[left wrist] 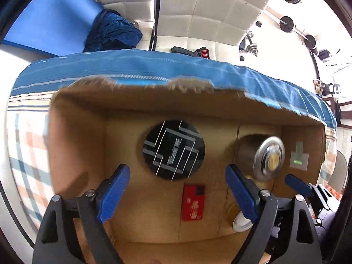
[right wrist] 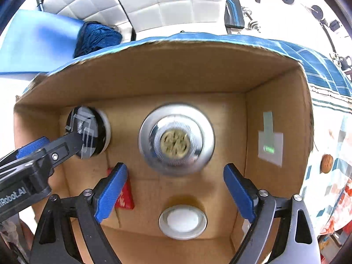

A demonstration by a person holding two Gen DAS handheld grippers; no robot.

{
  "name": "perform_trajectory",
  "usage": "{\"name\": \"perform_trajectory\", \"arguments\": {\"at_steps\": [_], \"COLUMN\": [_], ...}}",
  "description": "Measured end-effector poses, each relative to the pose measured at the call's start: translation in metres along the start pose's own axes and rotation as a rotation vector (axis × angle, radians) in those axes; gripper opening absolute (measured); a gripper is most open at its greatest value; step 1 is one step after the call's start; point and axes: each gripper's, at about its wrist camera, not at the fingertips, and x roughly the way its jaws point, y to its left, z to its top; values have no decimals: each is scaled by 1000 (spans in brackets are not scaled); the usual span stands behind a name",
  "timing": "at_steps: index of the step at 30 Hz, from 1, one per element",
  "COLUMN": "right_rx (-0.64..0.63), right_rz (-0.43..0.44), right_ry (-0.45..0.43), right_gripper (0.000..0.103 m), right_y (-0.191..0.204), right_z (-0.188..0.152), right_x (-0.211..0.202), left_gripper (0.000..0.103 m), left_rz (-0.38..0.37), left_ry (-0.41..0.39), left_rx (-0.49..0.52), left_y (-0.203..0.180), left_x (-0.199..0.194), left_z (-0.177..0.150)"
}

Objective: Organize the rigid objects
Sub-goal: 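Release both tins inside the box and lift both tools away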

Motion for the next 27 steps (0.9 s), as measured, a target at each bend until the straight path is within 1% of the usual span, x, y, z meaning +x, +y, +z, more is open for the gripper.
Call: {"name": "perform_trajectory", "arguments": {"at_steps": [1, 2, 3, 6, 11, 13, 16, 17, 22, 27], "right_rx": [-6, -8, -9, -15, -36, -39, -56, -59, -64, -73], "right_rz": [-5, -5, -3, -11, 1, 12, 6, 4, 12, 24], "right_ry": [-4, -9, -14, -26, -61, -77, -107, -118, -177, -219], "right_gripper": [97, 100, 103, 103, 103, 103, 103, 103, 103, 103], "right_y": [1, 4, 5, 3, 8, 9, 12, 10, 7, 4], "right_z": [-5, -7, -11, -29, -60, -70, -83, -92, -122, -148], "right_x": [-4, -5, -9, -24, -50, -60, -74, -83, -114, -144], "left_gripper": [95, 103, 103, 103, 103, 103, 103, 103, 103, 103], "left_rz": [8, 13, 13, 35, 19, 28, 31, 31, 4, 2], "left_ry": [-4, -9, -18, -36, -97, -121, -161, -174, -216, -255], "left_rx": [0, 1, 2, 13, -4, -7, -8, -7, 3, 20], "left_y": [0, -1, -1, -1, 5, 6, 5, 4, -1, -6], "left_x": [-4, -7, -11, -23, -52, -64, -83, -89, -115, -139], "left_z": [-5, -11, -15, -30, -54, -65, -82, -89, -122, -148]}}
